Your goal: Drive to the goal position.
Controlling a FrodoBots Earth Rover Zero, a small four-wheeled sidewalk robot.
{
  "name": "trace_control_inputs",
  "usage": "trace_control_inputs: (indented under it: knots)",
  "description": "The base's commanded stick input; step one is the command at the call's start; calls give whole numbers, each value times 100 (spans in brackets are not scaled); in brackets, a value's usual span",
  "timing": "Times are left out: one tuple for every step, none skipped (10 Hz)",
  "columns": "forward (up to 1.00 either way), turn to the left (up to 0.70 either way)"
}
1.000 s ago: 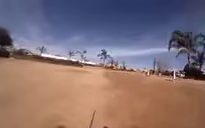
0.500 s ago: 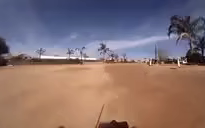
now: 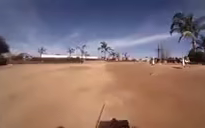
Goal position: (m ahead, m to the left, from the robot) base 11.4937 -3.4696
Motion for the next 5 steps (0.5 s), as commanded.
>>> trace_control_inputs:
  knots:
    - [70, -2]
    - [70, -2]
    - [70, -4]
    - [70, -7]
    - [70, -11]
